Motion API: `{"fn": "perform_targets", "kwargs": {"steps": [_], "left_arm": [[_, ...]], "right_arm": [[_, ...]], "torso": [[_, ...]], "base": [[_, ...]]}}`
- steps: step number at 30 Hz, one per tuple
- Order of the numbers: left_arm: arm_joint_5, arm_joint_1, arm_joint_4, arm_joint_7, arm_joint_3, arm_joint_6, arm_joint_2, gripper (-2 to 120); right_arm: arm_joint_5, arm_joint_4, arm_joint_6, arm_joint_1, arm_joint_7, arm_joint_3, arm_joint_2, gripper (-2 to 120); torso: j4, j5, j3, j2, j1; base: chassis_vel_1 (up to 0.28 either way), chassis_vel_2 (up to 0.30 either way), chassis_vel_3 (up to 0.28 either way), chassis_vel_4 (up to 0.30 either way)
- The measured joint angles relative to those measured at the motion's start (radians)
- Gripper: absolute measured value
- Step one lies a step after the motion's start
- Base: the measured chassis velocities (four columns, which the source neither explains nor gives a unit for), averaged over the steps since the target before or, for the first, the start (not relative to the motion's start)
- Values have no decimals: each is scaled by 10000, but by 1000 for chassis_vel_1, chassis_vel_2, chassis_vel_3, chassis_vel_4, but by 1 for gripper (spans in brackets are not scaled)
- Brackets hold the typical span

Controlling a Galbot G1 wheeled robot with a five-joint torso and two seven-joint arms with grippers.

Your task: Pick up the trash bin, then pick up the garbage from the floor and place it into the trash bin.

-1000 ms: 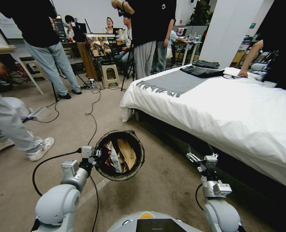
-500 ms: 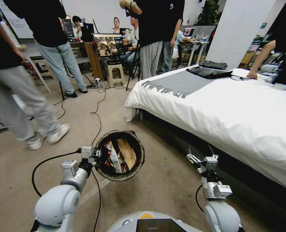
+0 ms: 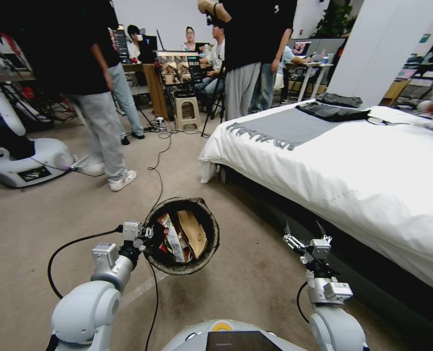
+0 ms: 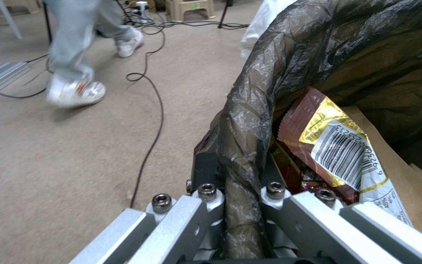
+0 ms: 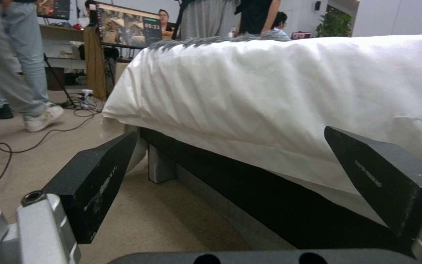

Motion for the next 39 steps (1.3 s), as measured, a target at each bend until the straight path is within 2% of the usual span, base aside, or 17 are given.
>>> {"fn": "perform_targets", "kwargs": {"steps": [39], "left_arm": [[-120, -42, -37, 235, -117, -23, 146, 1]], "right_arm": [[-342, 121, -46, -87, 244, -213, 192, 100]], "torso": [[0, -1, 0, 0, 0]], "base": [[61, 63, 63, 59]]}}
